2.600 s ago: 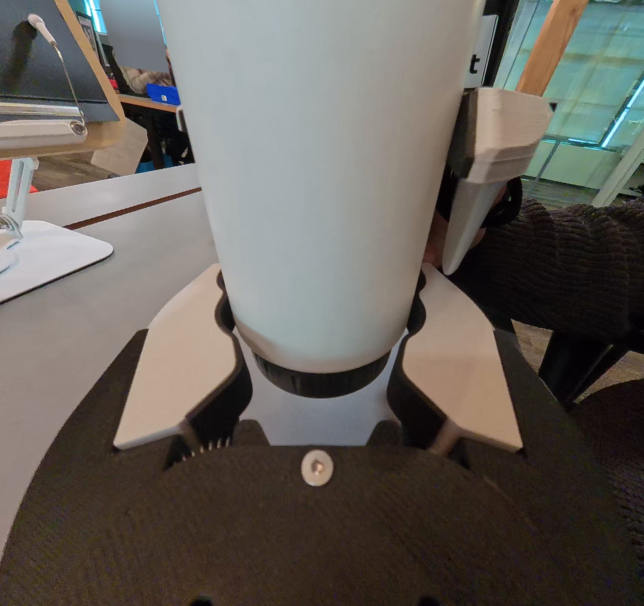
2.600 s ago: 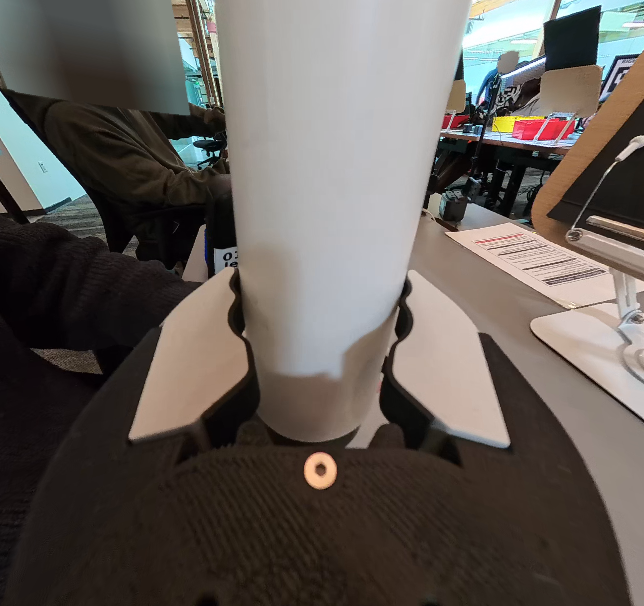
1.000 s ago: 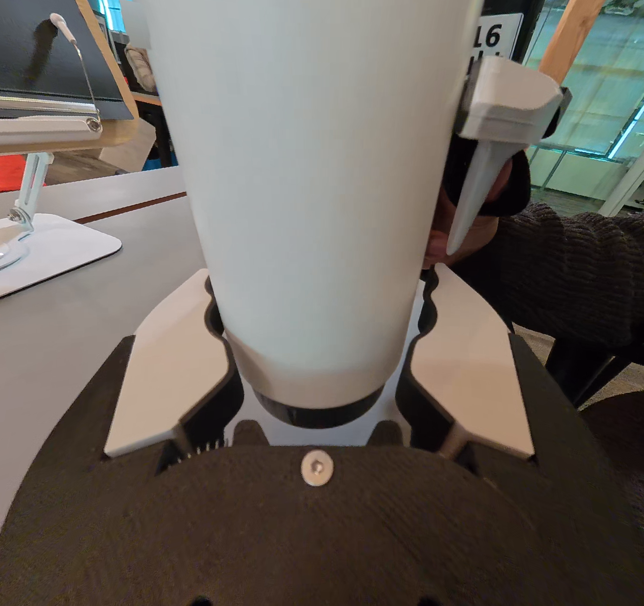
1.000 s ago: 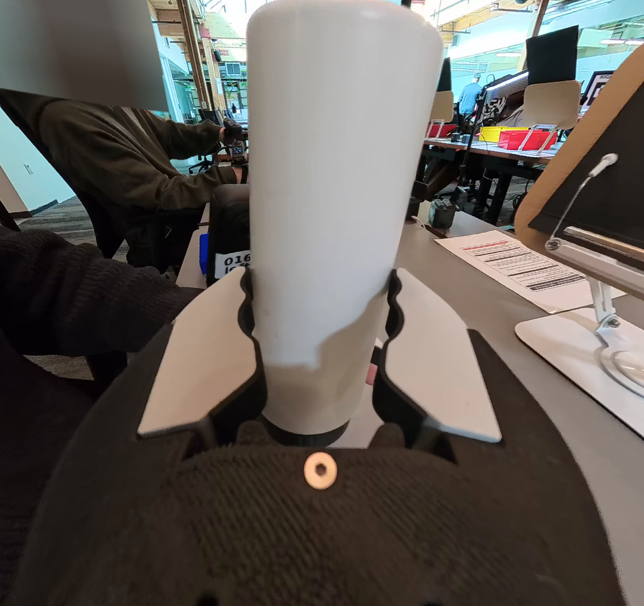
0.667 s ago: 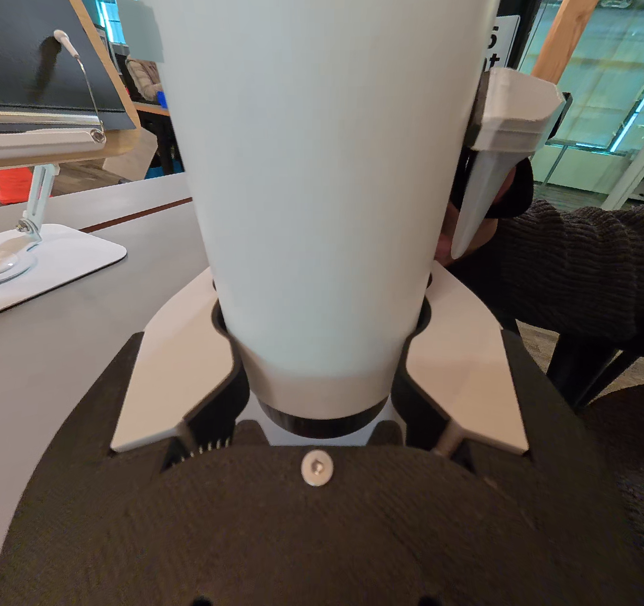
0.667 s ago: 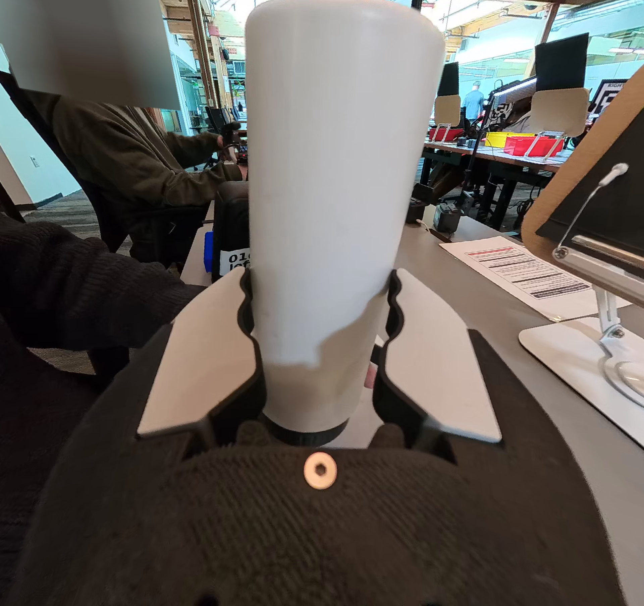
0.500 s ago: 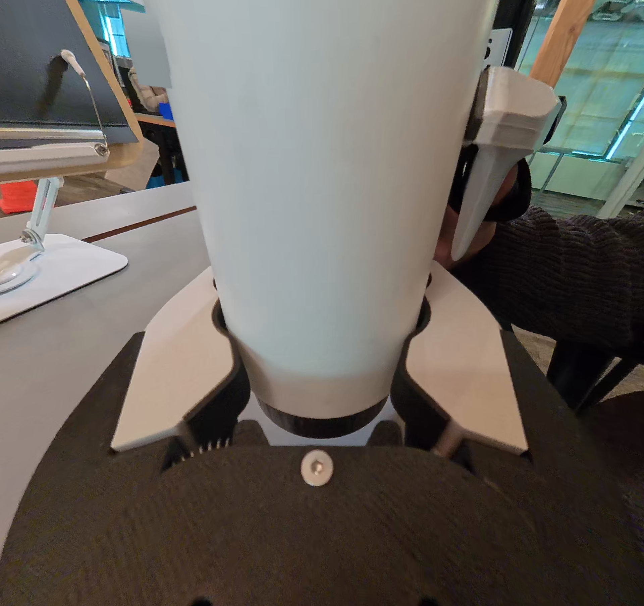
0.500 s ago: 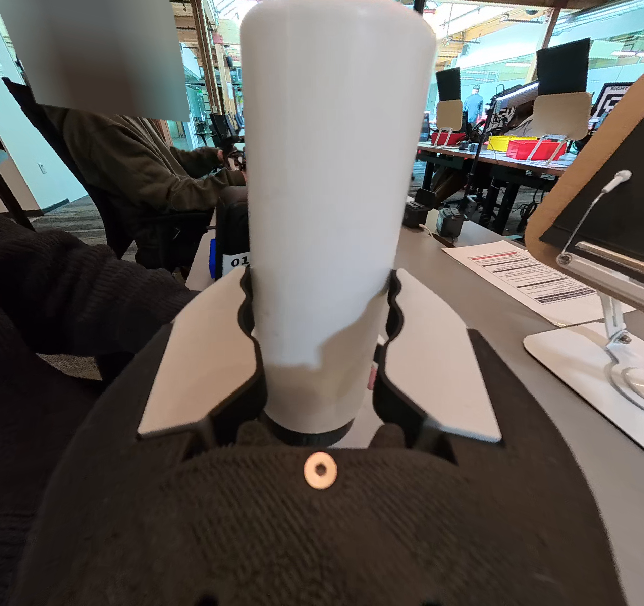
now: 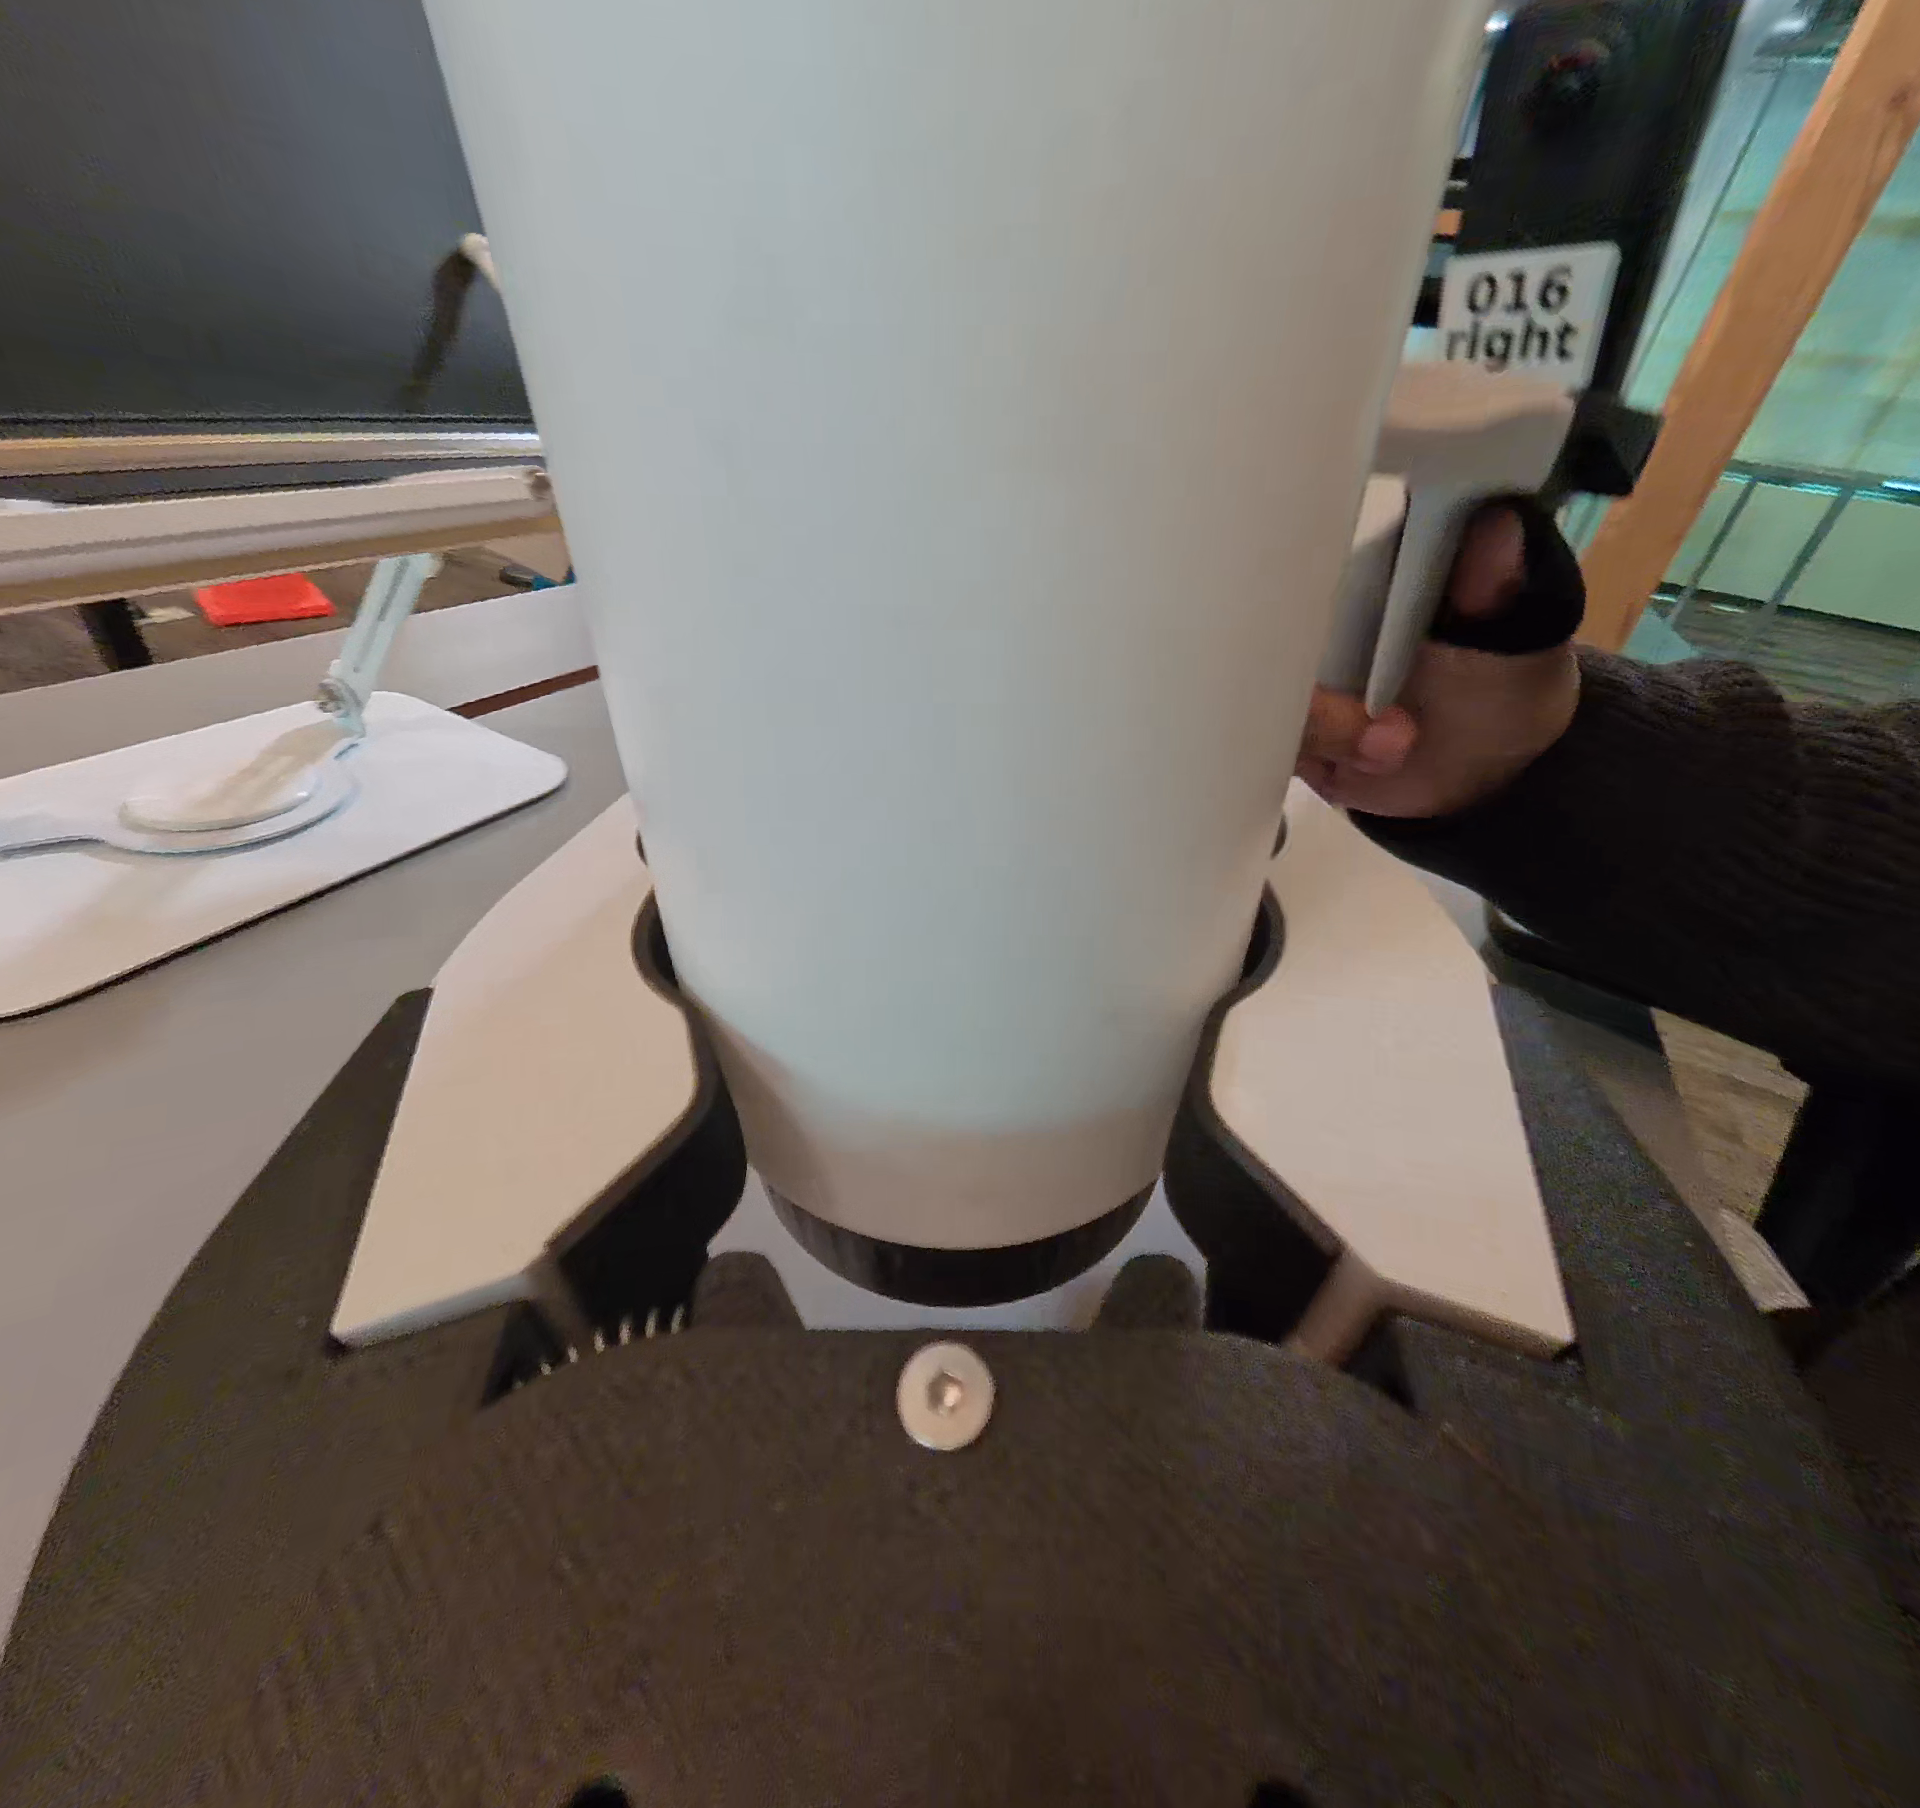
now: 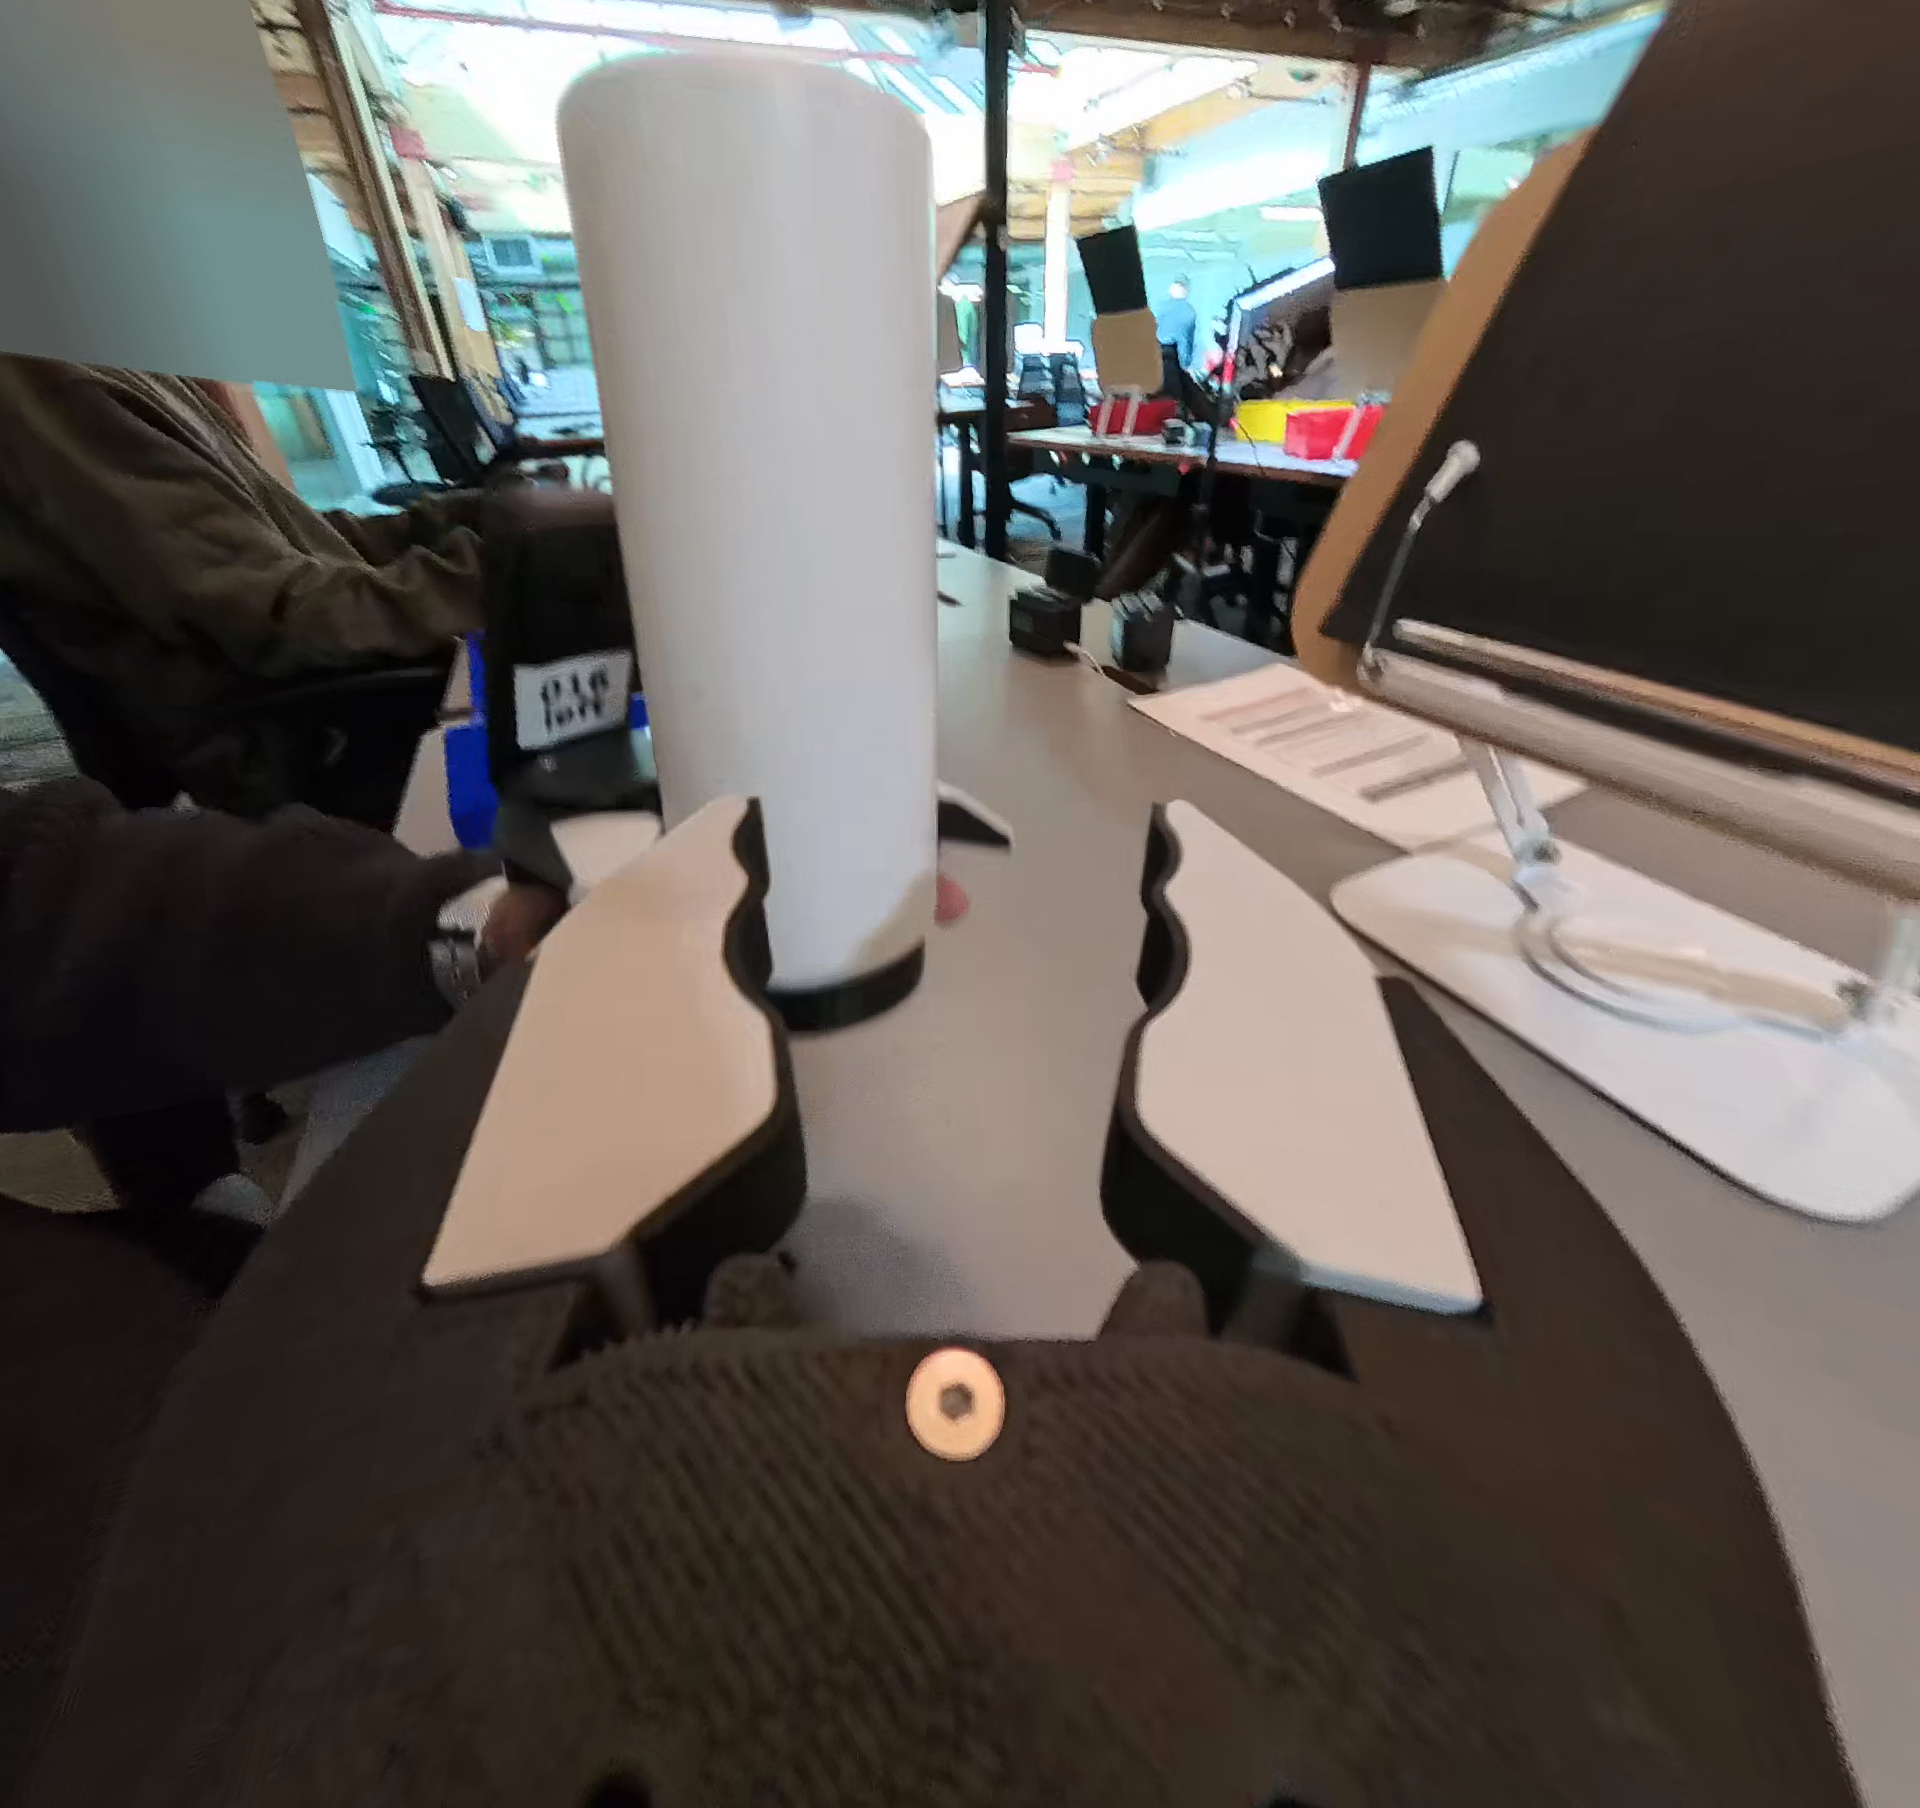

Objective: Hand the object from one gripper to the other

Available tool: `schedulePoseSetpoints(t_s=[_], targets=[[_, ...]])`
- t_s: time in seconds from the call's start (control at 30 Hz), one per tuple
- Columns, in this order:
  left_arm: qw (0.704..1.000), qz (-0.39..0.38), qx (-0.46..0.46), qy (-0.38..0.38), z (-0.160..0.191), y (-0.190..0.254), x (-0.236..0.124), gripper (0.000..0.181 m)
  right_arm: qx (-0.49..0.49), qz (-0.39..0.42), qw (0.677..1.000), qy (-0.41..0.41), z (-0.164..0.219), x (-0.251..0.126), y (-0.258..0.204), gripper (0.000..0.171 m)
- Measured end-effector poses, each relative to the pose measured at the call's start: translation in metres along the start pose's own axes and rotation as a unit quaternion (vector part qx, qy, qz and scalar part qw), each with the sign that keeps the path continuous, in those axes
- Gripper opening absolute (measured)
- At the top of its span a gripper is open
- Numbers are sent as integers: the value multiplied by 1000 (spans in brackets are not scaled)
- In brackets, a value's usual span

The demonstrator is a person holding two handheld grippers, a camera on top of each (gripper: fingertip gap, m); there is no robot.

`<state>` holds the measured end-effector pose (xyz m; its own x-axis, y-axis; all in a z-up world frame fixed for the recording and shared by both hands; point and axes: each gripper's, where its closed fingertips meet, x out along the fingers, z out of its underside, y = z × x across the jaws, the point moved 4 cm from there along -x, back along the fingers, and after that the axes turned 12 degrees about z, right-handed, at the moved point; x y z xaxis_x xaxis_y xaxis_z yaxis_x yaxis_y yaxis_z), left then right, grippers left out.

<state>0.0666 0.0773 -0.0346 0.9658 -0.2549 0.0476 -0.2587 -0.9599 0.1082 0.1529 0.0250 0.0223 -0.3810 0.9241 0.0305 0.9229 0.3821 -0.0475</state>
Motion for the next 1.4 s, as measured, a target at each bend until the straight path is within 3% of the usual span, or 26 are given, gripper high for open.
schedulePoseSetpoints(t_s=[0.17, 0.3, 0.57, 0.77, 1.07, 1.4], targets=[[999, -48, -2, -21, 2, -33, -22, 106, 63, 21, 997, -42, 44, -17, 4, 70], [998, -66, -22, -9, 0, -52, -36, 107, 153, -5, 987, -38, 53, -20, -4, 69], [996, -81, -24, -18, 5, -62, -41, 107, 51, -10, 993, -108, 83, -7, -15, 70], [996, -83, -11, -39, 10, -61, -37, 107, 121, -15, 989, -86, 77, -8, -5, 70], [991, -111, 28, -69, 12, -65, -40, 106, 82, 16, 991, -105, 78, -11, 5, 70], [961, -130, 165, -179, 26, -55, -30, 108, 108, 37, 989, -91, 27, -32, 17, 81]])
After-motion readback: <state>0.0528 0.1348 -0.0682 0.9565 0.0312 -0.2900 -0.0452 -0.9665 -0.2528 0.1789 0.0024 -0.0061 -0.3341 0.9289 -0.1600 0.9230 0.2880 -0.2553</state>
